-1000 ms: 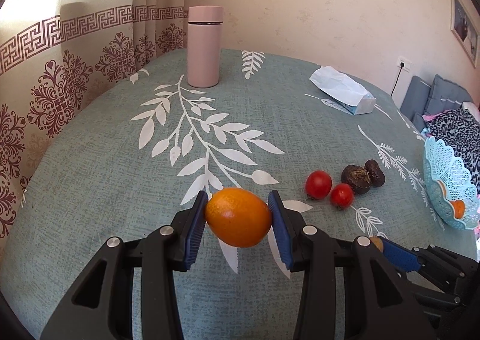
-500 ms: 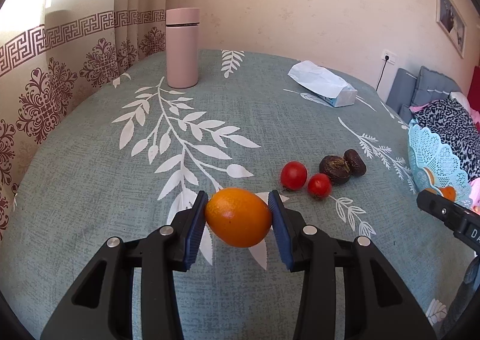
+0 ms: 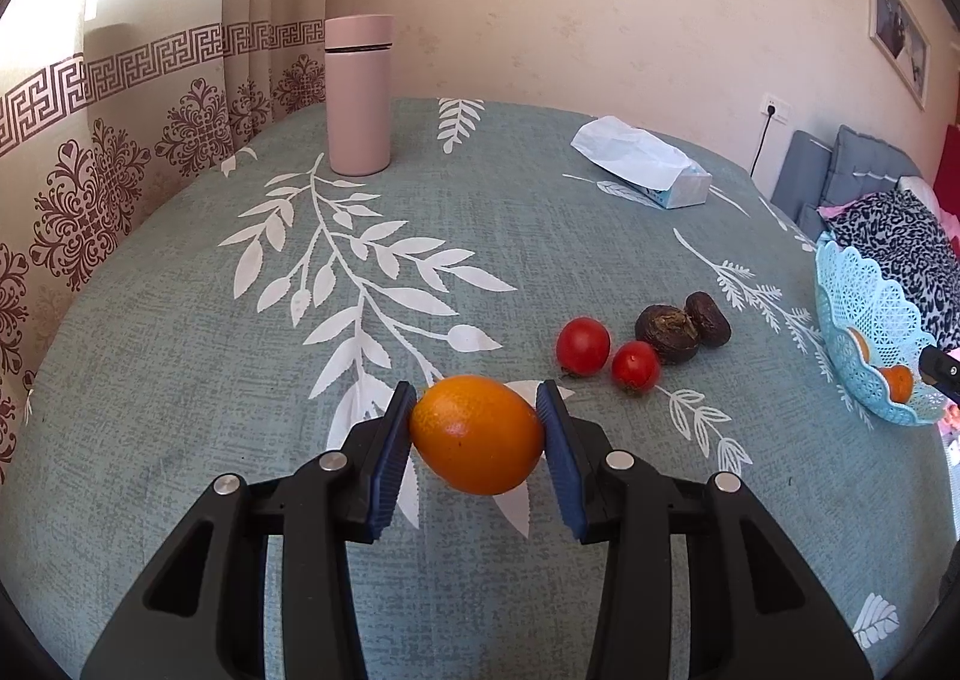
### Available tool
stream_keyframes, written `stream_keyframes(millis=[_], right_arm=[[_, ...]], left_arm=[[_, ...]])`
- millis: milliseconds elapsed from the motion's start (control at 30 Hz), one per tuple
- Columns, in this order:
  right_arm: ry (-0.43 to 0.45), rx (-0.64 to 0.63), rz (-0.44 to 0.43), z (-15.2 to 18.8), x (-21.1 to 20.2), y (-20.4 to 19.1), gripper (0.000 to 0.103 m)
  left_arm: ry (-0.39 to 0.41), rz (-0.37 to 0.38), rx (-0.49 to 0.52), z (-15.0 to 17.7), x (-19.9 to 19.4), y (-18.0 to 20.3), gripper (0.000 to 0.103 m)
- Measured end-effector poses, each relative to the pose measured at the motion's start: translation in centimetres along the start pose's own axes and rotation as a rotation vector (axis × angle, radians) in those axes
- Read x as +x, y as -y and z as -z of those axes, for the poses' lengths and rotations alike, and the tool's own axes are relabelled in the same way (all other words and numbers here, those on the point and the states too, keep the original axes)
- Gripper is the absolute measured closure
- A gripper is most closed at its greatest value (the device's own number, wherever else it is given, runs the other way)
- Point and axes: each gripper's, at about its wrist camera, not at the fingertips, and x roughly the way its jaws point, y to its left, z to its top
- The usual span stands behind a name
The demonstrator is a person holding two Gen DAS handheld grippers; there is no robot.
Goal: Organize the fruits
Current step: 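Carry the kiwi into the basket and open the right tool while left holds orange, then carry the orange into the basket and open the left tool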
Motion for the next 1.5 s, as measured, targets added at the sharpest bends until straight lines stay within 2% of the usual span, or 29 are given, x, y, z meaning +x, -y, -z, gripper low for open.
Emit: stream_keyframes(millis=[67, 167, 367, 567, 833, 1100, 1500], right_arm=[[0.006, 0.018, 0.022, 0.0, -0.1, 0.9, 0.073], [0.029, 0.043, 0.046, 0.1, -0.5, 2.0, 0.058], [0.053, 0.067, 0.064, 0.3, -1.0, 3.3, 0.057], [0.123, 0.058, 0.119, 0.5, -1.9, 4.1, 0.057], [0.184, 0.021, 0.156, 1.0, -1.8, 4.6, 0.056], [0.21, 0.015, 0.142, 1.9, -1.5, 5.0, 0.056], [0.21, 0.074, 0.136, 1.5, -1.3, 6.7, 0.055]], left_arm=[[0.0, -0.002, 0.002, 0.0, 0.0, 0.0, 0.061], [-0.002, -0.003, 0.006, 0.0, 0.1, 0.2, 0.061], [-0.024, 0.018, 0.018, -0.2, 0.1, 1.1, 0.061], [-0.039, 0.063, 0.053, -0.8, -0.2, 3.4, 0.061], [-0.034, 0.187, 0.134, -2.6, -0.9, 9.2, 0.061], [-0.037, 0.317, 0.235, -3.5, -0.4, 16.6, 0.061], [-0.085, 0.425, 0.337, -2.9, 2.5, 24.4, 0.061]])
